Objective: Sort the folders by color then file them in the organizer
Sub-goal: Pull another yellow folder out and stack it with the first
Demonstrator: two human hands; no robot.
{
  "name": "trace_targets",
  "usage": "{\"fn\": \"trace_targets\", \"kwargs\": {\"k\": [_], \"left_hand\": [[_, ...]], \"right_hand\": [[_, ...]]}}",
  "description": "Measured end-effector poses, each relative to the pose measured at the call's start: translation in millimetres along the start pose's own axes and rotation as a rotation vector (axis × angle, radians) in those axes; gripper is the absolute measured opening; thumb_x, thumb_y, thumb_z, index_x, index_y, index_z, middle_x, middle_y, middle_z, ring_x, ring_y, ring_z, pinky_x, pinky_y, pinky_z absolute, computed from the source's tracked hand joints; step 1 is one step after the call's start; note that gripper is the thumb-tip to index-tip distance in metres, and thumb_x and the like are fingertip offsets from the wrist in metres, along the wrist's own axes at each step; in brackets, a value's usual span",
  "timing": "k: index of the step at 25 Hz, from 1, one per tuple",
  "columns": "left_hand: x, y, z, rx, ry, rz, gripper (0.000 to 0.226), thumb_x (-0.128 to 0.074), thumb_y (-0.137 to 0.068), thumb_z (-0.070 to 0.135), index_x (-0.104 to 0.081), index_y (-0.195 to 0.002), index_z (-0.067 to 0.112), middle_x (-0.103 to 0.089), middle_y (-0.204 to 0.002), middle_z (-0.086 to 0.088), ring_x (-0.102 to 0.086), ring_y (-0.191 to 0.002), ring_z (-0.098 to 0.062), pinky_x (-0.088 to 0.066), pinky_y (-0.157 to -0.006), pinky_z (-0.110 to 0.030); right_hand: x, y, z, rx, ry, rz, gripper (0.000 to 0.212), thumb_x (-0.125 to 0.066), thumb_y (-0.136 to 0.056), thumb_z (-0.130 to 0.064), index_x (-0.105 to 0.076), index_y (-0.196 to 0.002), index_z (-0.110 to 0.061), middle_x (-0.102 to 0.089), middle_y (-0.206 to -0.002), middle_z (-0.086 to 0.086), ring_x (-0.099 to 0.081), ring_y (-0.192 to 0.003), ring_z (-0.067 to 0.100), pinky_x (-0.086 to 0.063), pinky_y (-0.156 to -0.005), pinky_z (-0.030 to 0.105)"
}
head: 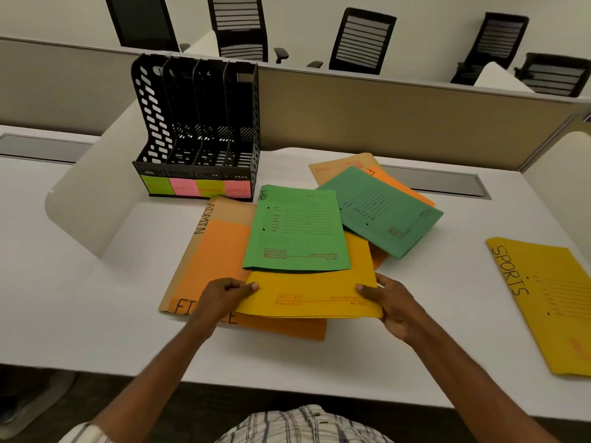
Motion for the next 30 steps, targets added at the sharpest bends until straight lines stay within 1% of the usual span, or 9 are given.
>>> {"fn": "trace_targets", "kwargs": {"k": [4, 7, 11, 14, 17, 20, 23, 26, 30], "left_hand": [[0.0, 27.6, 3.5, 0.133, 0.297, -0.169, 0.042, -0.084, -0.075, 0.026, -0.072, -0.112, 0.01, -0.079, -0.098, -0.008, -0.072, -0.082, -0.024, -0.055, -0.061, -0.024], [-6.3, 47.2, 12.4, 0.182, 0.361, -0.316, 0.059, -0.076, -0.082, 0.008, -0.055, -0.133, 0.028, -0.08, -0.103, 0.001, -0.077, -0.092, -0.021, -0.061, -0.067, -0.027], [2.6, 68.9, 13.1, 0.199, 0.313, -0.412, 0.072, -0.084, -0.074, 0.02, -0.057, -0.139, 0.03, -0.07, -0.129, -0.006, -0.072, -0.11, -0.028, -0.06, -0.08, -0.035], [20.5, 82.0, 11.1, 0.172, 0.277, -0.434, 0.083, -0.097, -0.058, 0.047, -0.063, -0.133, 0.031, -0.073, -0.125, -0.004, -0.072, -0.11, -0.026, -0.06, -0.082, -0.034], [49.8, 81.3, 3.3, 0.133, 0.277, -0.29, 0.093, -0.095, -0.039, 0.065, -0.075, -0.118, 0.019, -0.077, -0.114, -0.009, -0.076, -0.097, -0.023, -0.06, -0.071, -0.026], [61.9, 74.6, -6.0, 0.159, 0.37, -0.201, 0.068, -0.096, -0.051, 0.051, -0.081, -0.103, 0.01, -0.076, -0.113, -0.017, -0.075, -0.093, -0.025, -0.061, -0.068, -0.024], [48.7, 73.1, -11.2, 0.255, 0.464, -0.266, 0.036, -0.078, -0.076, 0.027, -0.08, -0.106, 0.008, -0.071, -0.122, -0.022, -0.069, -0.1, -0.031, -0.063, -0.074, -0.029], [31.3, 72.5, -8.7, 0.3, 0.532, -0.326, 0.041, -0.072, -0.08, 0.012, -0.074, -0.12, 0.004, -0.068, -0.129, -0.022, -0.065, -0.107, -0.03, -0.061, -0.078, -0.027], [2.0, 72.3, 10.6, 0.282, 0.524, -0.465, 0.036, -0.072, -0.08, 0.01, -0.077, -0.115, 0.007, -0.073, -0.123, -0.016, -0.075, -0.092, -0.016, -0.062, -0.067, -0.019]], "right_hand": [[1.1, 21.3, 5.9, -0.079, 0.017, -0.052, 0.04, -0.061, -0.095, -0.006, -0.056, -0.135, -0.004, -0.069, -0.125, 0.017, -0.067, -0.111, 0.038, -0.058, -0.087, 0.041], [9.8, 21.3, 16.5, -0.168, -0.097, -0.006, 0.037, -0.054, -0.101, -0.023, -0.059, -0.133, -0.005, -0.069, -0.125, 0.018, -0.066, -0.113, 0.038, -0.054, -0.094, 0.051], [4.3, 23.1, 30.6, -0.314, -0.226, -0.017, 0.044, -0.057, -0.099, -0.024, -0.055, -0.138, -0.004, -0.06, -0.136, 0.023, -0.057, -0.124, 0.041, -0.041, -0.106, 0.062], [-14.4, 30.8, 37.0, -0.337, -0.245, -0.083, 0.052, -0.062, -0.088, -0.012, -0.054, -0.138, 0.0, -0.065, -0.127, 0.025, -0.068, -0.105, 0.039, -0.053, -0.092, 0.059], [-27.8, 40.8, 37.6, -0.353, -0.267, -0.172, 0.05, -0.062, -0.084, -0.009, -0.057, -0.133, 0.0, -0.068, -0.122, 0.025, -0.074, -0.096, 0.038, -0.056, -0.085, 0.06], [-26.9, 53.2, 36.4, -0.384, -0.276, -0.217, 0.049, -0.062, -0.085, -0.01, -0.057, -0.133, -0.001, -0.064, -0.13, 0.025, -0.067, -0.112, 0.039, -0.053, -0.094, 0.061], [-19.8, 68.6, 30.0, -0.354, -0.293, -0.202, 0.051, -0.061, -0.084, -0.008, -0.057, -0.135, 0.0, -0.063, -0.132, 0.025, -0.064, -0.118, 0.037, -0.051, -0.095, 0.06], [-2.3, 84.0, 26.0, -0.32, -0.305, -0.177, 0.049, -0.059, -0.085, -0.007, -0.057, -0.134, 0.0, -0.063, -0.131, 0.025, -0.065, -0.115, 0.038, -0.046, -0.094, 0.062], [30.7, 100.2, 26.9, -0.305, -0.284, -0.149, 0.047, -0.056, -0.088, -0.007, -0.057, -0.135, -0.002, -0.062, -0.133, 0.025, -0.065, -0.116, 0.04, -0.052, -0.09, 0.061]]}}
Point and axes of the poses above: each hand's wrist, its own y-axis away from the middle knuckle, its own x-axis out of the back of the hand, z = x × y, the point moved 9 cm from there along -y, towards the middle knuckle
